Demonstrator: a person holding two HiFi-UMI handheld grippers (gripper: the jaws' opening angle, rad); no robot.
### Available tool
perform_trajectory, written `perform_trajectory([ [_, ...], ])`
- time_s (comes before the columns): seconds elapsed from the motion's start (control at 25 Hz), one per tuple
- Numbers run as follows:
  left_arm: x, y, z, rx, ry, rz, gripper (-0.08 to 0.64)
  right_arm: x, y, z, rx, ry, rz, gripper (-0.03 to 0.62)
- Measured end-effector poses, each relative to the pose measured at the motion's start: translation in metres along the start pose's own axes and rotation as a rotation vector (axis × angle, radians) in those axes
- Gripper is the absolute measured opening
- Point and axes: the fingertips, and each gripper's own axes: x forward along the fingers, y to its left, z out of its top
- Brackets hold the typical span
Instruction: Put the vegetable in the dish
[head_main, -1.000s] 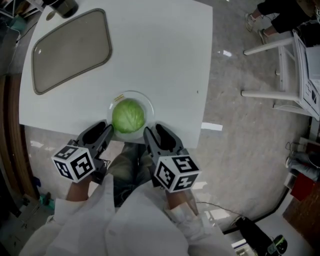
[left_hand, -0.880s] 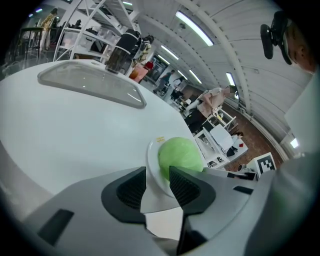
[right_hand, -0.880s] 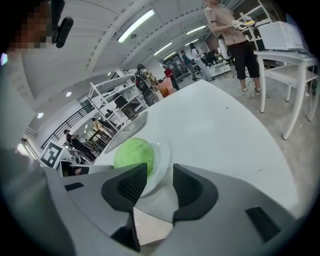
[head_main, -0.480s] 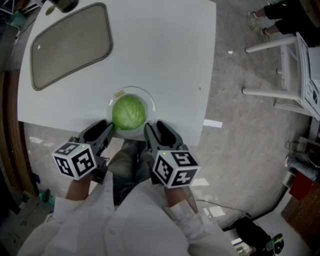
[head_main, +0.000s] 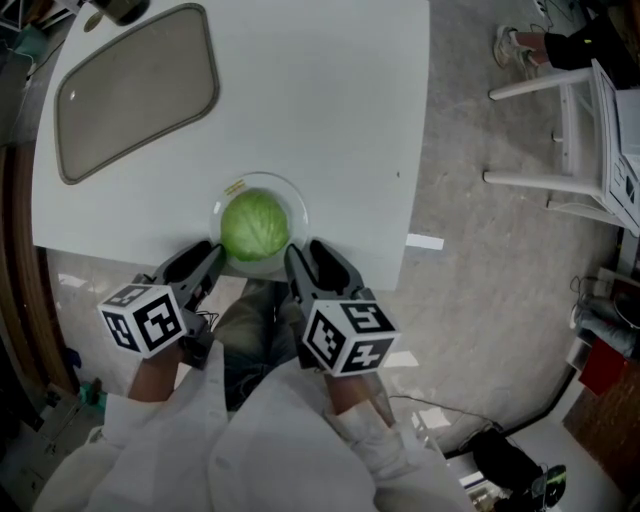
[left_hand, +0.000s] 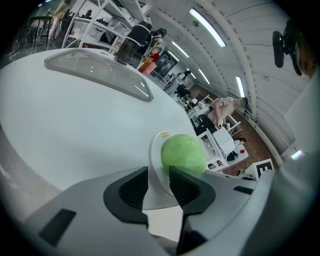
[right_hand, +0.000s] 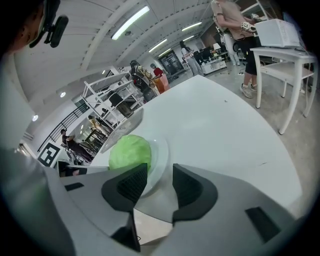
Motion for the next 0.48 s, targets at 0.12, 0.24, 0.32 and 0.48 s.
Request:
perform_trajectory([
  [0.12,0.0011,-0.0019,-0.0006,-0.013,-0.003,-0.004,0.127,-0.0003,-0.0008,-0.0002,0.01,-0.005,-0.01,0.147],
  [0.24,0.0021,-0.0038,-0.0016,-0.029,-0.005,-0.014,0.126,-0.001,-0.0007,-0.0002,0.02,-0.004,-0.006,0.147],
  [0.32,0.0019,-0.004,-0.0018,-0.036,-0.005,-0.018,0.126,-0.0007,-0.0002,-0.0005,0.02,0.002,-0.002,0.147],
  [0.48,0.0025,-0.0053,-0.0015,-0.066,-0.01,-0.034,0.126,0.0008,0.0011,-0.0001,0.012,0.009,0.003,0.147],
])
